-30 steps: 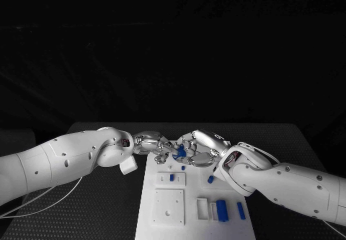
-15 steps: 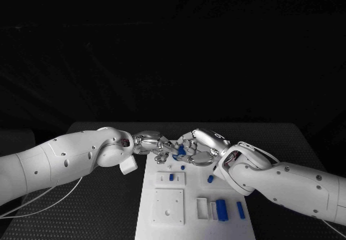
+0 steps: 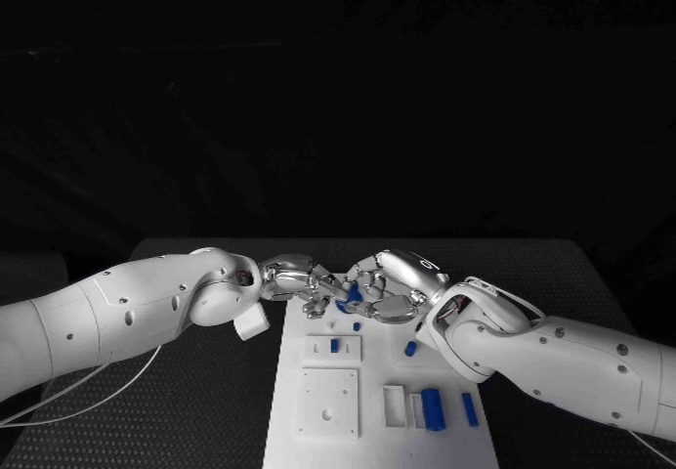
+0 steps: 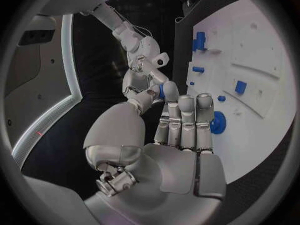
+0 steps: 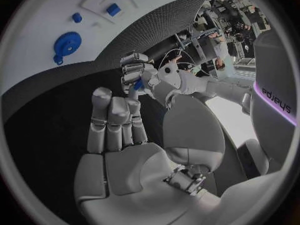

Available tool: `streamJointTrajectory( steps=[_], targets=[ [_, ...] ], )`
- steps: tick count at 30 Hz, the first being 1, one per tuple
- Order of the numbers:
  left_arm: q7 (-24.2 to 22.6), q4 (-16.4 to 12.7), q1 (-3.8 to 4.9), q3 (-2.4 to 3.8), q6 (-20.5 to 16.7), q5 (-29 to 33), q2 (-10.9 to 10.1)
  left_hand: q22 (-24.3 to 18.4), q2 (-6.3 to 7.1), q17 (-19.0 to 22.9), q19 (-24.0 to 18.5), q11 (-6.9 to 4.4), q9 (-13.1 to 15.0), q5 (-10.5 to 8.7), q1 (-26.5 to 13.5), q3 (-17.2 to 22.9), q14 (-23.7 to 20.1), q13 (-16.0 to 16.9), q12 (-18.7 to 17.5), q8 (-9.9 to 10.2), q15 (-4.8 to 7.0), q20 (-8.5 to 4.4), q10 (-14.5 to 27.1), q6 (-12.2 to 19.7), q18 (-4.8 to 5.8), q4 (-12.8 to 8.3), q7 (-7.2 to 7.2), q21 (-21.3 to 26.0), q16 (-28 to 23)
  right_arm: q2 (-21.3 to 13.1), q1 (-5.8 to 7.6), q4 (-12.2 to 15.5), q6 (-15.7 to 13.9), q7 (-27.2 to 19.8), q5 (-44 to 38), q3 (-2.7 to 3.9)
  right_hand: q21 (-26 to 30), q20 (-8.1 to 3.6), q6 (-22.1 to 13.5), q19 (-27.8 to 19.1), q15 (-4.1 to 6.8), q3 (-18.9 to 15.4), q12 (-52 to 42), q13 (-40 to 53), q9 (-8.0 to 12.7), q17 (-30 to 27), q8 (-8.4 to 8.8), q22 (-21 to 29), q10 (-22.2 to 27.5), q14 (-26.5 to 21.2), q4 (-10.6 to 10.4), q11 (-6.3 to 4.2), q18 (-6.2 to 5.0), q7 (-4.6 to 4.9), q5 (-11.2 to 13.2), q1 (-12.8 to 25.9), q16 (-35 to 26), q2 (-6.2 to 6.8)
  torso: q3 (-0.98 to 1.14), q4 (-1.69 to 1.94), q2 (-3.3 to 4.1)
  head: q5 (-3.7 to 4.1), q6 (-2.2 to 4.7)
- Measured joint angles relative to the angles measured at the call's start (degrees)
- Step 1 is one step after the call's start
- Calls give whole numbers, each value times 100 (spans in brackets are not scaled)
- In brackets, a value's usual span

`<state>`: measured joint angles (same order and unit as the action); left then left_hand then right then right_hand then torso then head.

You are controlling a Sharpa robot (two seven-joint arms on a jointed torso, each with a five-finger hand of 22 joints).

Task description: Assemble the parts on the task board

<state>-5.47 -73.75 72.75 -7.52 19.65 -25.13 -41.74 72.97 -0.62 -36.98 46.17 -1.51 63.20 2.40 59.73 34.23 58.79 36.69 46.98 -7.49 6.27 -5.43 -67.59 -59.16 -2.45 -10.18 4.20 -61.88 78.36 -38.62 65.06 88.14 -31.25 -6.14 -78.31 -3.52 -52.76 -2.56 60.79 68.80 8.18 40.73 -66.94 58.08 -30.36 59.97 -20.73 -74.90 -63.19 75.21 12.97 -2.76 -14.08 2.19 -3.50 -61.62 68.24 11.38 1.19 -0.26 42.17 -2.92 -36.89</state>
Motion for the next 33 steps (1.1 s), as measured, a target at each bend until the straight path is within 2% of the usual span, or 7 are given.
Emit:
streamJointTrajectory(
  steps=[6, 12, 15, 20, 33],
  targets=[
    [16, -2, 0, -2, -26, 39, 2, 0, 0, 25, 0, 21, -4, 22, 0, -18, -5, -27, 0, 4, 5, 0, 21, 7, -1, 16, 6, 22, 0, -6, -11, 27, -68, 85, -91, 0, -1, 1, 2, 1, 11, -16, 0, 8, 0, 9, -7, 0, -21, 12, 16, -21, -2, 0, 0, 31, 0, -30, 0, 0, 1, 1, -4],
    [45, -2, 0, -1, -42, 65, 2, 0, -12, 55, 0, 26, -110, 24, 12, -78, -8, -56, 0, 123, 5, 0, 58, 62, -1, 180, 61, 21, 0, -11, -16, 30, -121, 159, -162, -2, -25, 9, 33, 9, 11, -16, 0, 14, 0, 14, -7, 0, -21, 13, 16, -21, -10, -19, 0, 61, 0, 0, 0, 0, 1, 5, -6],
    [67, -1, 0, -1, -49, 82, 2, 0, 96, 66, 0, 24, -168, 48, -50, -104, -8, -67, 0, 147, 4, 0, 59, 82, -1, 265, 81, 44, 0, -14, -17, 31, -135, 189, -192, -2, -25, -2, 44, 21, 11, -16, 0, 14, 0, 14, -50, 0, -21, 14, 16, -21, -12, -28, 1, 92, 0, 31, 0, 0, 1, 8, -10],
    [97, 4, 0, -1, -62, 100, 0, 0, 202, 86, 0, 15, -271, 59, -156, -140, -30, -80, 0, 200, 26, 0, 68, 103, -2, 339, 102, 44, 0, -21, -19, 32, -156, 243, -241, -2, -25, -10, 53, 30, 10, -17, 0, 20, -1, 14, -56, 0, -21, 14, 16, -20, -12, -37, 1, 92, 1, 31, 0, 0, 2, 9, -13],
    [138, 11, 2, 2, -89, 138, 1, 1, 221, 107, 0, 28, -360, 52, -175, -136, -67, -98, 0, 222, 48, 0, 96, 106, -4, 375, 99, 66, -1, -24, -26, 44, -208, 345, -324, -5, -25, -1, 64, 39, 9, -34, 0, 27, -3, 13, -56, 0, -42, 15, 0, -41, -13, -44, -28, 145, 1, 38, 0, -1, 2, 12, -12]
  ],
)
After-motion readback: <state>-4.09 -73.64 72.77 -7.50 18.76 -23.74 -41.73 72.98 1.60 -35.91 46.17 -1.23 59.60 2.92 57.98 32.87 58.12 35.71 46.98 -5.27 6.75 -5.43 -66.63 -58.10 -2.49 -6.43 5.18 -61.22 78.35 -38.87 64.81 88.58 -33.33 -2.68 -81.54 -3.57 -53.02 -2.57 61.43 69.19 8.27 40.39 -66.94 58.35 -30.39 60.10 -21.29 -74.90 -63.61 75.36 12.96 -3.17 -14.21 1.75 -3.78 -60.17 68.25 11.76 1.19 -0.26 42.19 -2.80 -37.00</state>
